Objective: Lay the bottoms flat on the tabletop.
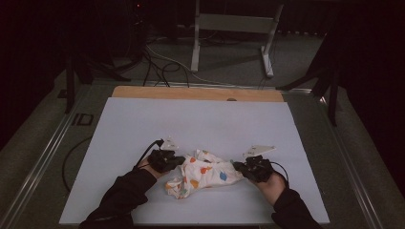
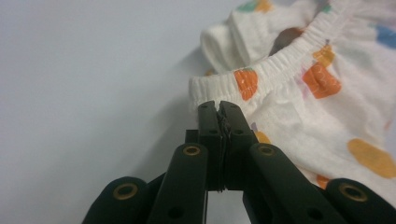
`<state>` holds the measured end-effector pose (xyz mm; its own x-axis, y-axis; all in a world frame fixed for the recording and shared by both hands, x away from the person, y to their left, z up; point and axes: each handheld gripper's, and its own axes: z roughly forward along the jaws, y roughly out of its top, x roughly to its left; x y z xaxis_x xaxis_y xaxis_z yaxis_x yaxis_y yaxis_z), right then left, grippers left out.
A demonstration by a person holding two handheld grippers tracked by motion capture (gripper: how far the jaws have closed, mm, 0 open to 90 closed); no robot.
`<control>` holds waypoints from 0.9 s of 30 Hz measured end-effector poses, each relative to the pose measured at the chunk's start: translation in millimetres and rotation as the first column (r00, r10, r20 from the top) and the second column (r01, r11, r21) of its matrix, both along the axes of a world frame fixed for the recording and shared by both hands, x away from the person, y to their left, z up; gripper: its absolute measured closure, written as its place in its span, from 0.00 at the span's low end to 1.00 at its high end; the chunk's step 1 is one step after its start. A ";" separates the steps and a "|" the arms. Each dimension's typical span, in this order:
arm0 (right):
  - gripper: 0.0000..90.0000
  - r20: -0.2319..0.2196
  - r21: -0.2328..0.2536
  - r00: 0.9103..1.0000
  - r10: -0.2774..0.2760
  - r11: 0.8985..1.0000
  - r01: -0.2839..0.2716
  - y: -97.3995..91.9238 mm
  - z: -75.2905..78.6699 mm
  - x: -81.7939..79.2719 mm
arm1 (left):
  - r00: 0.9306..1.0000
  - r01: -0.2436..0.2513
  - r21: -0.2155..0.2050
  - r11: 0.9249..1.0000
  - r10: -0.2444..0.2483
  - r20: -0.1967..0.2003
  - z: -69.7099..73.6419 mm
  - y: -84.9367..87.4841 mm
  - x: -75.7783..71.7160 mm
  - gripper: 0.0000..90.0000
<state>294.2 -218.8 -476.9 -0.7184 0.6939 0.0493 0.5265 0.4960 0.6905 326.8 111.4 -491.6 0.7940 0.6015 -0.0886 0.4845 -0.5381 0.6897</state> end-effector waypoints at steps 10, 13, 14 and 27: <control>0.99 0.118 0.137 0.993 0.020 0.990 -0.036 5.0 53.9 -8.5 | 0.984 -0.062 -0.053 0.997 0.070 0.165 53.4 18.6 -9.4 0.99; 0.99 0.135 0.147 0.991 0.019 0.988 -0.038 6.0 59.4 -9.6 | 0.977 -0.072 -0.085 0.994 0.088 0.197 70.5 24.5 -10.9 0.99; 0.99 0.175 0.159 0.984 0.022 0.986 -0.051 8.5 76.0 -12.7 | 0.974 -0.073 -0.093 0.993 0.091 0.208 75.7 25.6 -12.2 0.99; 0.99 0.391 0.222 0.920 0.008 0.970 -0.102 8.2 156.1 -42.8 | 0.933 -0.051 -0.184 0.982 0.113 0.343 139.8 35.8 -45.6 0.99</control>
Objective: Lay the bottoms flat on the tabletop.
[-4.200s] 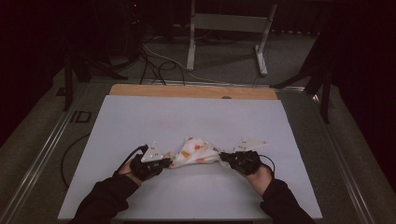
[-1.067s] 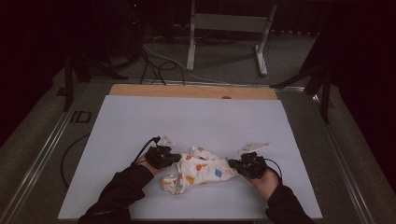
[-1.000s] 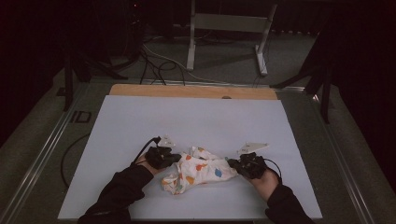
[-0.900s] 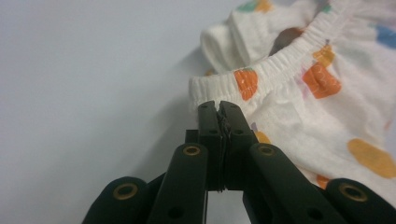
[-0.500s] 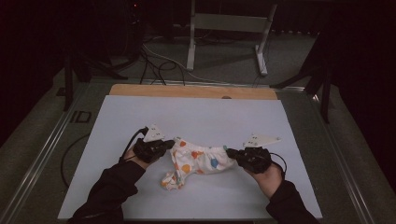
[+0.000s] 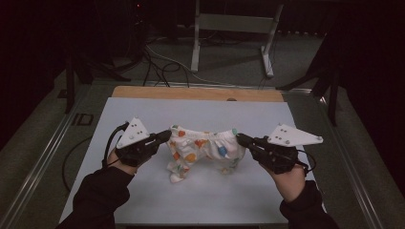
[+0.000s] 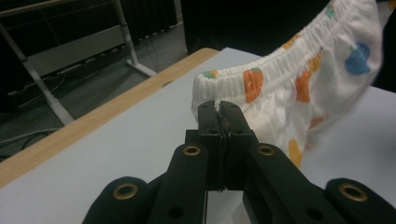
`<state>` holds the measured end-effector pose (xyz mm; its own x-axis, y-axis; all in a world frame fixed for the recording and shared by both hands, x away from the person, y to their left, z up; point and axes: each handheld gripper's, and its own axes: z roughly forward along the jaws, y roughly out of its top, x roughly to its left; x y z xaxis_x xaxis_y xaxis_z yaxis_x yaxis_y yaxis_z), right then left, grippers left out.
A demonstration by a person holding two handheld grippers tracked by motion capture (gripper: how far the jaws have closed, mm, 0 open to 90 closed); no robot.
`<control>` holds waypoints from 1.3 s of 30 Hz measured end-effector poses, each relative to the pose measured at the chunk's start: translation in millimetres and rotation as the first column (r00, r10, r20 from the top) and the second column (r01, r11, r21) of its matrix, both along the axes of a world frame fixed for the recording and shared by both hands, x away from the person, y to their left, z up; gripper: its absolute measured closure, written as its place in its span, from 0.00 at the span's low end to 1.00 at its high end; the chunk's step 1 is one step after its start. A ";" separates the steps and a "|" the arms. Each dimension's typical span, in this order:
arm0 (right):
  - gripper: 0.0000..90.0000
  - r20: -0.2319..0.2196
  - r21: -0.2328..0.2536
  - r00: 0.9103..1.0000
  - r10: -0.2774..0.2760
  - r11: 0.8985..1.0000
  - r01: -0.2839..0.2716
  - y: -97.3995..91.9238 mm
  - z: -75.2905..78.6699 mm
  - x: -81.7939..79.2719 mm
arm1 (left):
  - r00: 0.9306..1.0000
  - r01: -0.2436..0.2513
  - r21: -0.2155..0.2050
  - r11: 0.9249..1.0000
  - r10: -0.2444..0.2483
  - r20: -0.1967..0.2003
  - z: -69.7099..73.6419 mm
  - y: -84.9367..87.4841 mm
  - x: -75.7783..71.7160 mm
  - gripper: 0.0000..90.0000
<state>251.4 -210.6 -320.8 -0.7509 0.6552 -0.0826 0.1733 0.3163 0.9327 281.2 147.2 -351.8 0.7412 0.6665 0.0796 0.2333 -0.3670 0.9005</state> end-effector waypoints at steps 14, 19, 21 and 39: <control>0.99 -0.269 -0.074 0.946 -0.183 0.983 0.169 -0.1 -104.9 109.7 | 0.980 -0.077 0.057 0.995 0.086 -0.179 -74.1 -25.6 97.5 0.99; 0.99 -0.281 -0.090 0.937 -0.206 0.978 0.188 0.3 -116.7 131.7 | 0.977 -0.093 0.075 0.993 0.106 -0.185 -78.5 -32.6 113.2 0.99; 0.99 -0.287 -0.101 0.934 -0.214 0.976 0.193 0.4 -120.9 140.7 | 0.975 -0.106 0.083 0.991 0.120 -0.185 -79.9 -32.9 118.3 0.99; 0.98 -0.341 -0.134 0.909 -0.240 0.969 0.206 13.6 -157.8 197.1 | 0.935 -0.204 0.097 0.974 0.223 -0.275 -112.7 -35.9 163.0 0.97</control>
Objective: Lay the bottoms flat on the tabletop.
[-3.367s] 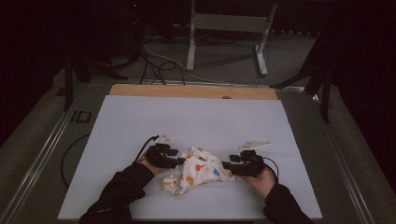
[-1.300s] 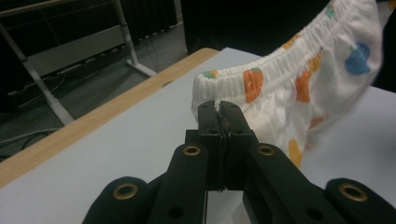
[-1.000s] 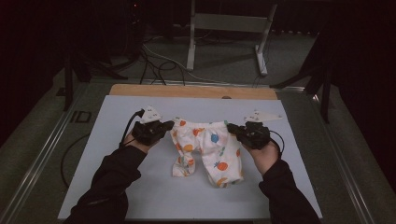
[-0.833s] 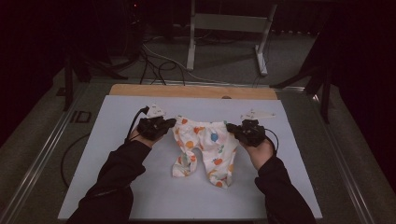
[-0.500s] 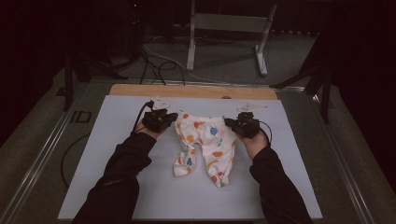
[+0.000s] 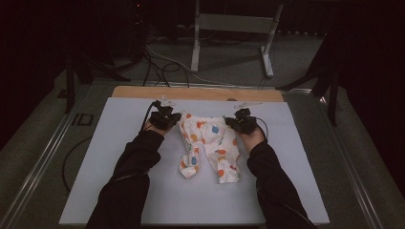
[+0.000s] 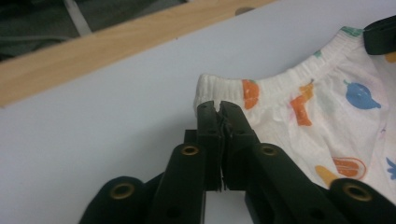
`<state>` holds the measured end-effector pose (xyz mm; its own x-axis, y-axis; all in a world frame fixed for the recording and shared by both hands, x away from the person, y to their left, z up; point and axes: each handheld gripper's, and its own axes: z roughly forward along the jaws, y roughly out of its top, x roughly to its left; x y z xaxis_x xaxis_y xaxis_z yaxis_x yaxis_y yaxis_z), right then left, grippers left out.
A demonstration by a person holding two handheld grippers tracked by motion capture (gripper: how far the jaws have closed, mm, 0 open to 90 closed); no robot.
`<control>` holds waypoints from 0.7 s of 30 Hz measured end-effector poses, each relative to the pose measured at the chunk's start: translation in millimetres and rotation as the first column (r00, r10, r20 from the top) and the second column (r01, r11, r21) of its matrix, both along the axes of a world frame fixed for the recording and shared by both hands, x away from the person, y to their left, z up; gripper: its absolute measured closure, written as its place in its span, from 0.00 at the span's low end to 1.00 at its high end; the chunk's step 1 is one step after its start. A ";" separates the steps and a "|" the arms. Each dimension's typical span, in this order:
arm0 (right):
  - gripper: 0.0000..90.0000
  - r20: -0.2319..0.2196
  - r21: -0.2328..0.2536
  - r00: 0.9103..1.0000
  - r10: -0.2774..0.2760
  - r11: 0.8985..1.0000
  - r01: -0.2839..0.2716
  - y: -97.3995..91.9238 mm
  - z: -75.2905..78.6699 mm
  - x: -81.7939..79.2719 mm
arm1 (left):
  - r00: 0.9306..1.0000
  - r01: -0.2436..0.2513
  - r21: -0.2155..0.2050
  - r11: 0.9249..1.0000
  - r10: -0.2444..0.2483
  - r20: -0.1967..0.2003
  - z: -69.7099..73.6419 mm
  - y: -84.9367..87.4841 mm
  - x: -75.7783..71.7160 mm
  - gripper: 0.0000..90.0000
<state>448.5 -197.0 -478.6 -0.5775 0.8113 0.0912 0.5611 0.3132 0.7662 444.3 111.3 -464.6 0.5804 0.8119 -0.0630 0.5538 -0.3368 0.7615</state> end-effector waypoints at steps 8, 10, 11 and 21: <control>0.35 -0.051 0.020 0.998 0.021 1.000 -0.020 4.7 2.4 2.5 | 0.999 0.030 0.016 0.999 -0.029 -0.035 -5.1 0.4 -2.9 0.31; 0.24 -0.058 0.052 0.998 0.031 0.998 -0.028 3.1 4.4 1.5 | 0.999 0.034 -0.001 0.999 -0.034 -0.034 -3.1 1.3 -5.2 0.21; 0.16 -0.067 0.061 0.996 0.050 0.997 -0.046 2.6 5.0 0.8 | 0.999 0.034 -0.001 0.999 -0.034 -0.035 -2.0 1.3 -6.2 0.17; 0.15 -0.045 0.052 0.995 0.092 0.995 -0.089 2.1 17.6 -13.1 | 0.995 0.091 -0.012 0.996 -0.091 -0.049 8.6 3.0 -20.2 0.04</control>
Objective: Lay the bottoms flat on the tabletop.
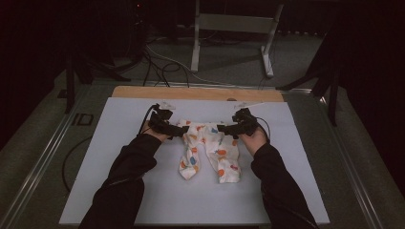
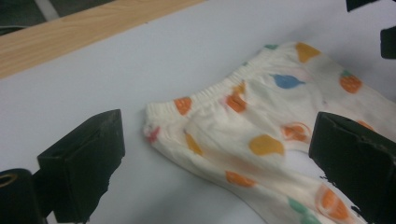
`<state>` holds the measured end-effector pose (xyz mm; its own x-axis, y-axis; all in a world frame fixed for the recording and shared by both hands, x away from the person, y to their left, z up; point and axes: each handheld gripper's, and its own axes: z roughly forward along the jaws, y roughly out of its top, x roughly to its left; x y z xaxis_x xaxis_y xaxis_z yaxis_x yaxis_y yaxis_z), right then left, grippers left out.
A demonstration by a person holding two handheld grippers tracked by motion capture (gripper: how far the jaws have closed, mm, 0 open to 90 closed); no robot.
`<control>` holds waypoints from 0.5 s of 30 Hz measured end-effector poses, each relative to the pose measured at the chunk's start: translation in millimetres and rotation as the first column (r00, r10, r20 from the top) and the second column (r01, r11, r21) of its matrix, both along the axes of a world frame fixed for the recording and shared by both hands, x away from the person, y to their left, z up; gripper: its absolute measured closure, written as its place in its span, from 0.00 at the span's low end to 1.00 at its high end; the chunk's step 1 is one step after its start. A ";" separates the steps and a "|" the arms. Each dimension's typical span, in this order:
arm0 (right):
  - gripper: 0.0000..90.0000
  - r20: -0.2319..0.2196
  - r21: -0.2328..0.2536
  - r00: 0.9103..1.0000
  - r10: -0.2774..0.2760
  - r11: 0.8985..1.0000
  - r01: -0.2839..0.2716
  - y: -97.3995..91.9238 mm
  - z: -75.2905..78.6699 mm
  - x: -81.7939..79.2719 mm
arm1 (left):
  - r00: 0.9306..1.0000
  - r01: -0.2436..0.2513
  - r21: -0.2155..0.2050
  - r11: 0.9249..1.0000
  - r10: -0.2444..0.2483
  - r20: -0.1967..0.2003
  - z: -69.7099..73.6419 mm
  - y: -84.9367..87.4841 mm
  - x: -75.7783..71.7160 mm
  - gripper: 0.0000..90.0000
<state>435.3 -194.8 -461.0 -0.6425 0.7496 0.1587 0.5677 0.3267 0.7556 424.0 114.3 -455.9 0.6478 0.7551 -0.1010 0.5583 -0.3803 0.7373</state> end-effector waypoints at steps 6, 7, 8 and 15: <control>0.15 0.032 0.019 0.999 0.012 1.000 -0.013 -0.7 9.1 -15.0 | 1.000 0.030 -0.018 0.999 -0.030 0.004 6.6 4.1 -12.6 0.04; 0.15 0.039 0.015 0.999 0.019 1.000 -0.019 -0.1 10.2 -18.9 | 0.999 0.035 -0.016 0.999 -0.035 0.005 7.4 4.6 -14.3 0.05; 0.15 0.039 0.017 0.999 0.021 1.000 -0.022 -0.3 10.5 -21.5 | 0.999 0.036 -0.021 0.999 -0.036 0.010 8.5 5.4 -17.7 0.05; 0.15 0.046 0.026 0.998 0.053 0.998 -0.054 -5.9 10.7 -44.5 | 0.997 0.075 -0.039 0.996 -0.074 0.019 14.0 11.4 -38.8 0.05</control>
<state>390.8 -200.7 -450.3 -0.6884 0.7100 0.1484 0.5154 0.3349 0.7888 385.2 125.6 -441.9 0.7043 0.7000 -0.1181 0.5162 -0.3907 0.7621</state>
